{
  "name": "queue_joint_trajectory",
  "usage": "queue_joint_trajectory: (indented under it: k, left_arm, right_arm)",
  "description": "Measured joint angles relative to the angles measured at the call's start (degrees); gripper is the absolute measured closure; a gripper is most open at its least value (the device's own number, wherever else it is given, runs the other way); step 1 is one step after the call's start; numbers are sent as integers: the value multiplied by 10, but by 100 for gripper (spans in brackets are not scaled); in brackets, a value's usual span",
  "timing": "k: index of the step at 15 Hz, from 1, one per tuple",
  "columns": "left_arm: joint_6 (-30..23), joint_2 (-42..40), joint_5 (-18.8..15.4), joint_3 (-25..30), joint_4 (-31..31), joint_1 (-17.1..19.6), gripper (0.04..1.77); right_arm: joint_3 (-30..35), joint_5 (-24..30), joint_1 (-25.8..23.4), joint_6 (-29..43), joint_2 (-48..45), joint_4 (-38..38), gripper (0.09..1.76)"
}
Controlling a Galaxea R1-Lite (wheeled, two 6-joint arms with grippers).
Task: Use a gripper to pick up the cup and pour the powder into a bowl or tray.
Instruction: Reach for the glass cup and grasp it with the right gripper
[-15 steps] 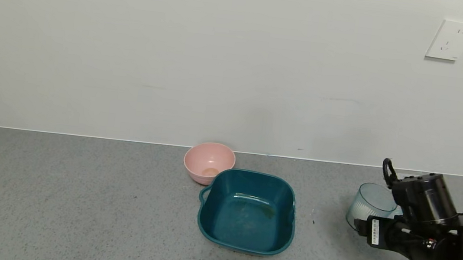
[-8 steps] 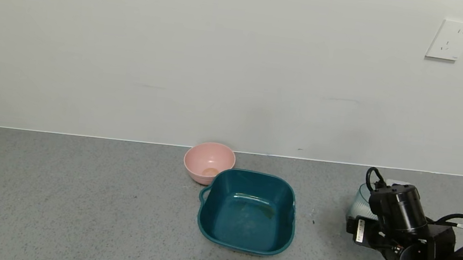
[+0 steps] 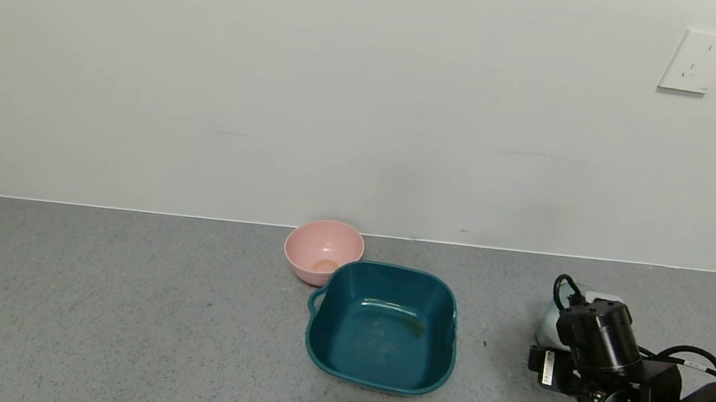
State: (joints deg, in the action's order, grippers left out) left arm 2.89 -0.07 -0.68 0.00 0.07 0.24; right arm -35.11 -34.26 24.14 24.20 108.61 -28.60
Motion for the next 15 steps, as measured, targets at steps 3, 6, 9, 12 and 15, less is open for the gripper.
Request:
queue_joint_trajectory:
  k: [3, 6, 9, 12, 15]
  left_arm:
    - [0, 0, 0, 0, 0, 0, 9]
    - [0, 0, 0, 0, 0, 0, 9]
    - [0, 0, 0, 0, 0, 0, 9]
    - [0, 0, 0, 0, 0, 0, 9]
    - [0, 0, 0, 0, 0, 0, 9]
  right_arm:
    - [-6, -5, -3, -3, 12, -6, 15]
    - [-7, -20, -9, -21, 35, -80, 15]
    - [-4, -38, -13, -45, 67, -147, 15]
    - [-3, -50, -21, -65, 88, -184, 14]
    - [-2, -54, -34, -72, 94, -200, 14]
